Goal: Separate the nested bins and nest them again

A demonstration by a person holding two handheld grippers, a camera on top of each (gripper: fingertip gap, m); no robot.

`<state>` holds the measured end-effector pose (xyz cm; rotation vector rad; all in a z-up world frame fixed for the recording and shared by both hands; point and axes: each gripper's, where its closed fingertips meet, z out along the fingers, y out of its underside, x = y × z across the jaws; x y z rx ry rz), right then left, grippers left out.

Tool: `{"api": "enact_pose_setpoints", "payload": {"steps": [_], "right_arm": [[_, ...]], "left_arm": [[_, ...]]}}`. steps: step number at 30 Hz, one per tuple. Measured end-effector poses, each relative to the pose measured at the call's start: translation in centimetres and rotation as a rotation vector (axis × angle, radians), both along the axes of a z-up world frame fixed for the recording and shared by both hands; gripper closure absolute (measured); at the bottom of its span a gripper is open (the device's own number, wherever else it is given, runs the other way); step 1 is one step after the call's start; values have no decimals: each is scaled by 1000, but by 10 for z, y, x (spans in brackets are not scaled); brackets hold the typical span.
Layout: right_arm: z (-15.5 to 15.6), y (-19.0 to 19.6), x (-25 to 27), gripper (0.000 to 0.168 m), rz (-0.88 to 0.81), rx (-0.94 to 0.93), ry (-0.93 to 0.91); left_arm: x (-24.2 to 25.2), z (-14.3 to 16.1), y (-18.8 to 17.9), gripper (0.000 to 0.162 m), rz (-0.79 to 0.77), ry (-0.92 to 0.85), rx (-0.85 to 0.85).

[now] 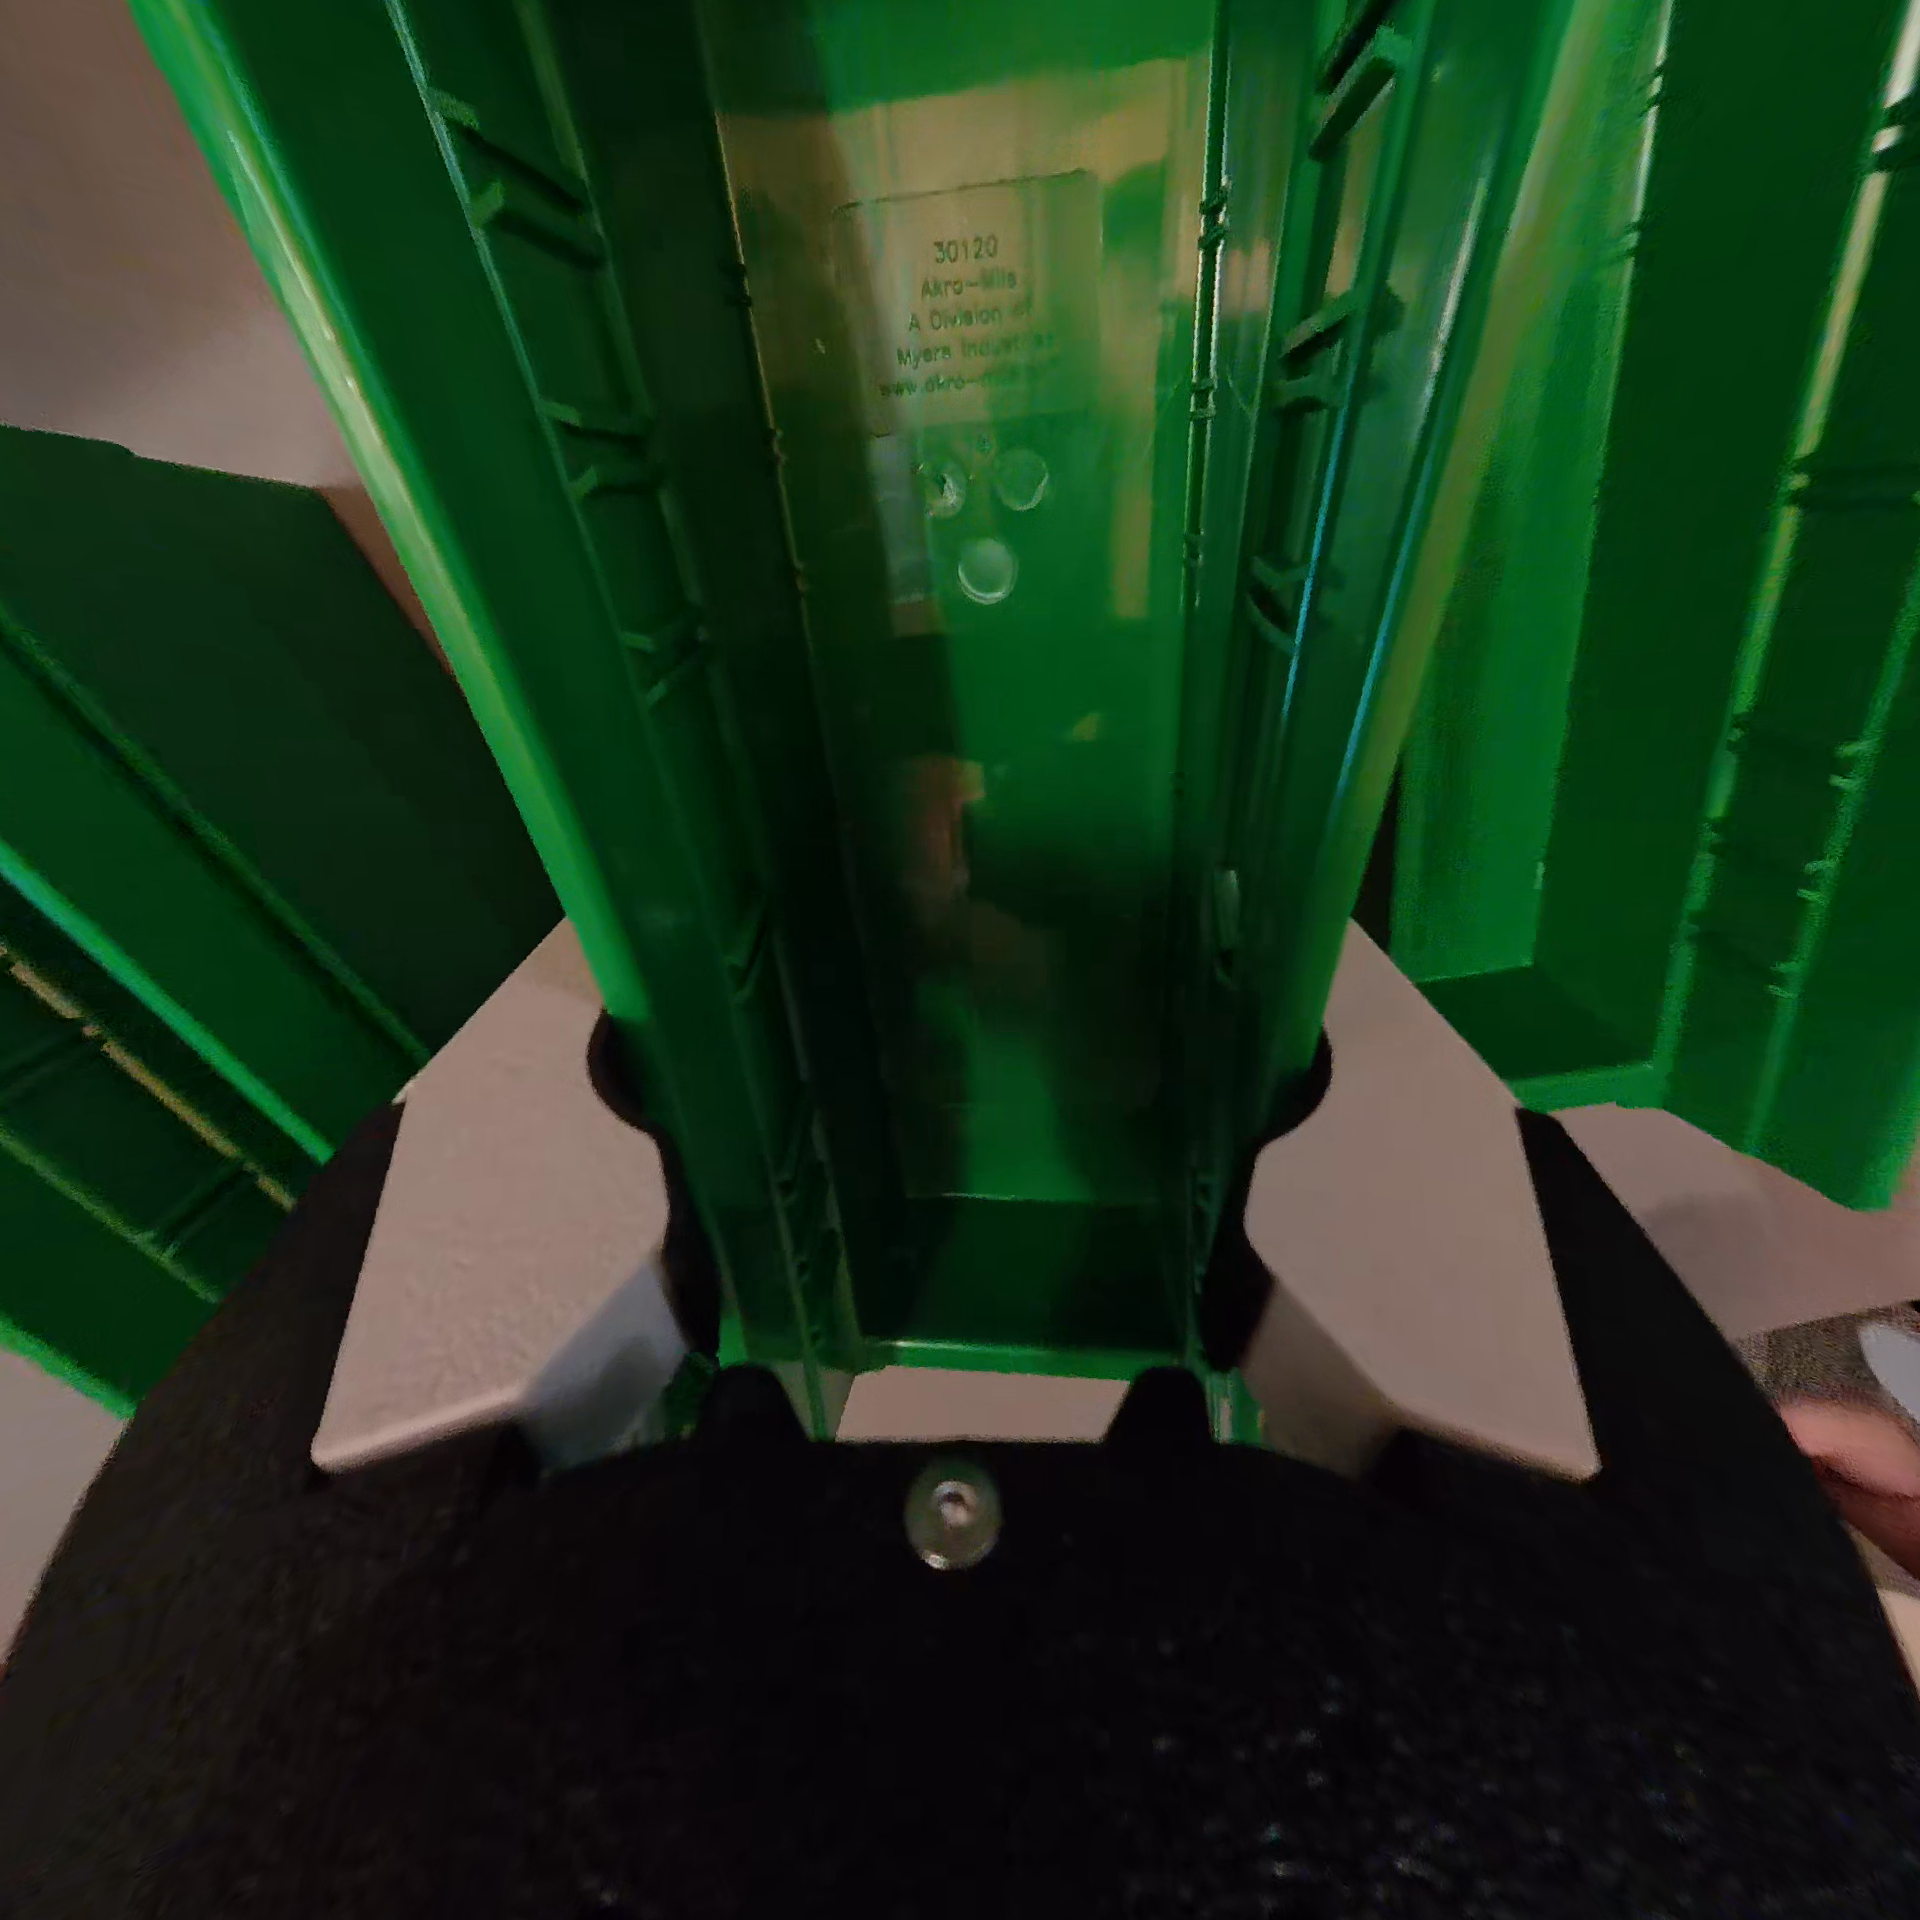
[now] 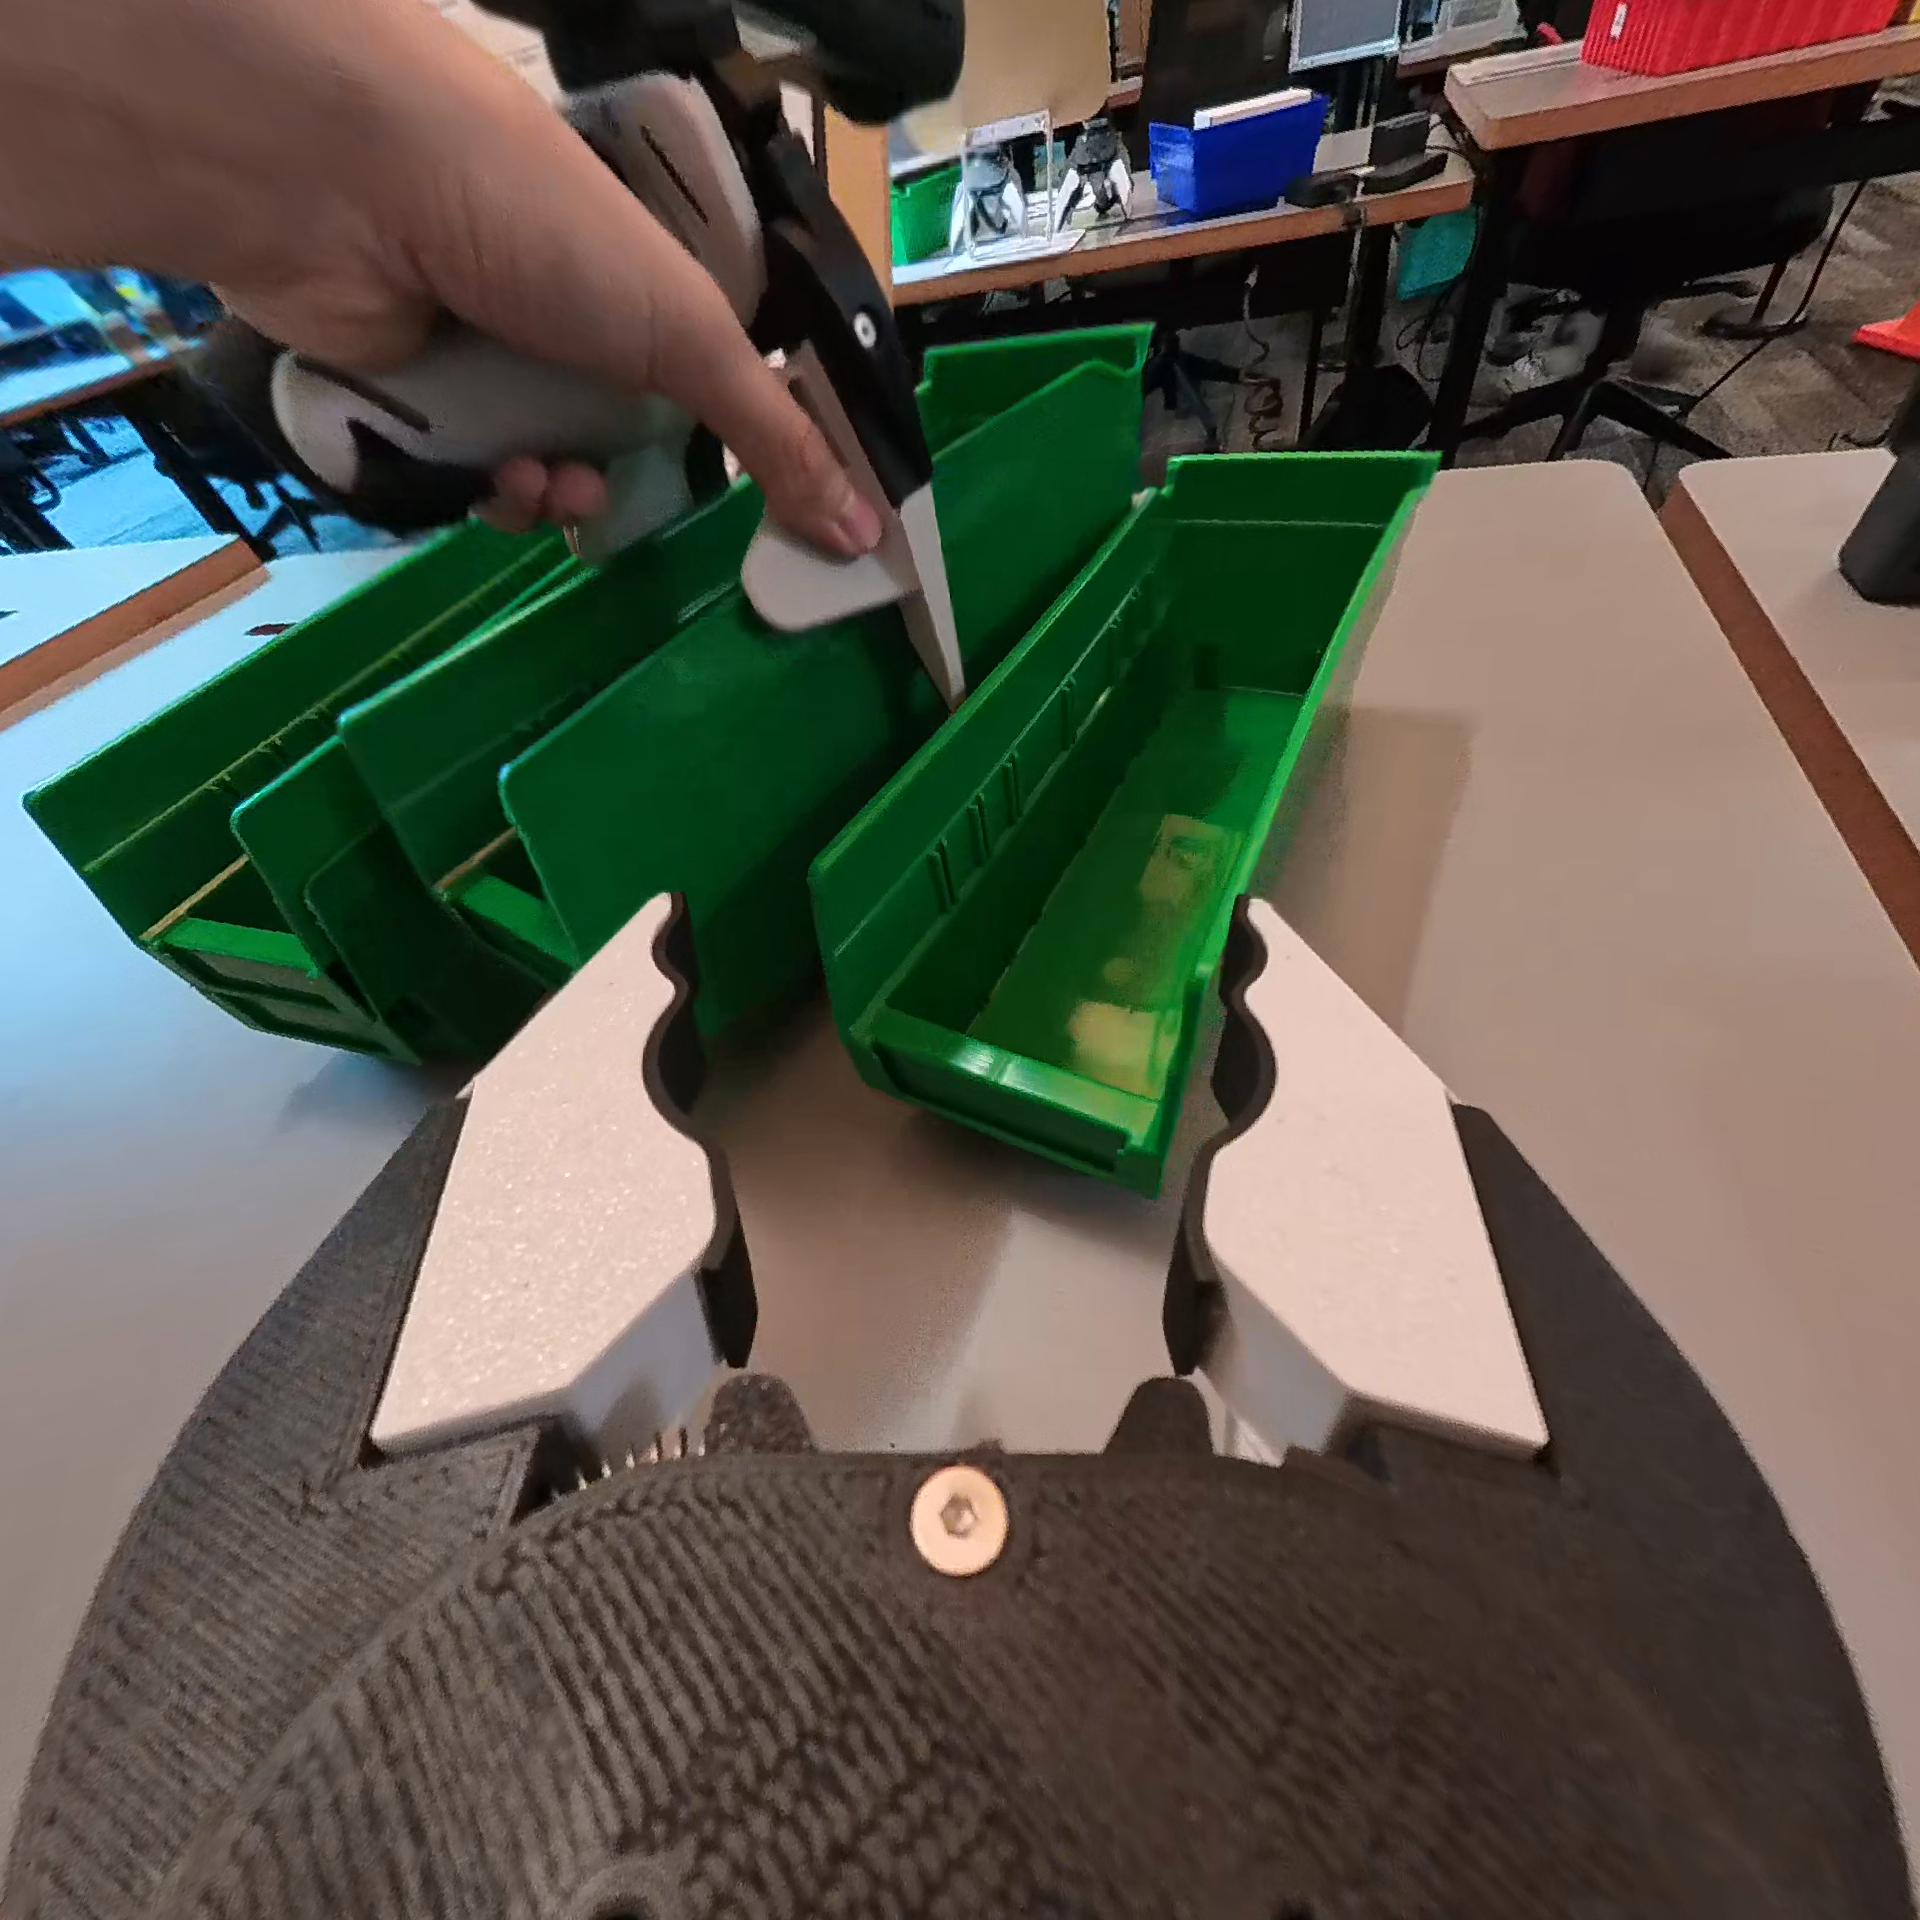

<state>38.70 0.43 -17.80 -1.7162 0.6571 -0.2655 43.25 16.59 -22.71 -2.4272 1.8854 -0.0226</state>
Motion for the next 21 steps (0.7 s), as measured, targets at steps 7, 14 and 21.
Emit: {"api": "enact_pose_setpoints", "payload": {"steps": [7, 14, 21], "right_arm": [[0, 4, -3, 68, 8, -10, -8], [-2, 12, -7, 67, 22, -32, -13], [-3, 19, -11, 67, 35, -53, -23]], "left_arm": [[-5, 27, 12, 43, 14, -27, -3], [-19, 59, 39, 43, 122, -122, -136], [-39, 96, 72, 44, 229, -222, -248]]}}
